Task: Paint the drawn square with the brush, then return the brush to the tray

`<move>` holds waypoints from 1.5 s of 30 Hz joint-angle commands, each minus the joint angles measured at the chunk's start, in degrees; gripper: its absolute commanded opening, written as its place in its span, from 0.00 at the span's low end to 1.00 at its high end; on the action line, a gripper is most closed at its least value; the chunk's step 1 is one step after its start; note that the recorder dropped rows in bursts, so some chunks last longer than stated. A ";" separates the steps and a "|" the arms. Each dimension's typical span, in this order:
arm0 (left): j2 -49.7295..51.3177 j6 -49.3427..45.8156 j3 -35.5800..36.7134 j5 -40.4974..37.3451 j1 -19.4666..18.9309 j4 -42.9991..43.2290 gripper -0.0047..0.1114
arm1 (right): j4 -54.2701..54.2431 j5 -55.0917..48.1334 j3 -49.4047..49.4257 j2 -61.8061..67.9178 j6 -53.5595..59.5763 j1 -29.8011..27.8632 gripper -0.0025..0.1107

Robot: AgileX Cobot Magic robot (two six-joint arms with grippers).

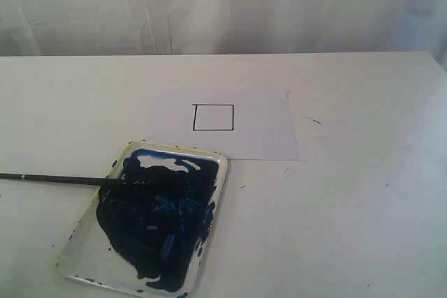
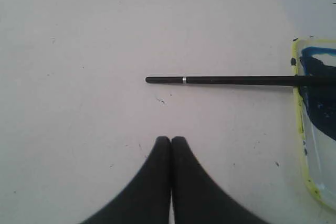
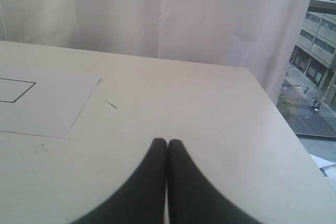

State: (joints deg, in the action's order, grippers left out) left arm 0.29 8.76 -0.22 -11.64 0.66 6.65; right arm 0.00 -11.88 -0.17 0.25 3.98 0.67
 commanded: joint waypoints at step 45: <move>-0.29 9.87 -19.18 -3.02 0.30 -0.53 0.04 | -3.28 9.51 -12.20 -0.25 -6.96 0.44 0.02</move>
State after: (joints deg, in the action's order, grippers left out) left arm 0.17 18.12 -16.62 -11.94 0.66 6.86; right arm -2.88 -0.84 -10.12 0.25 -2.56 0.67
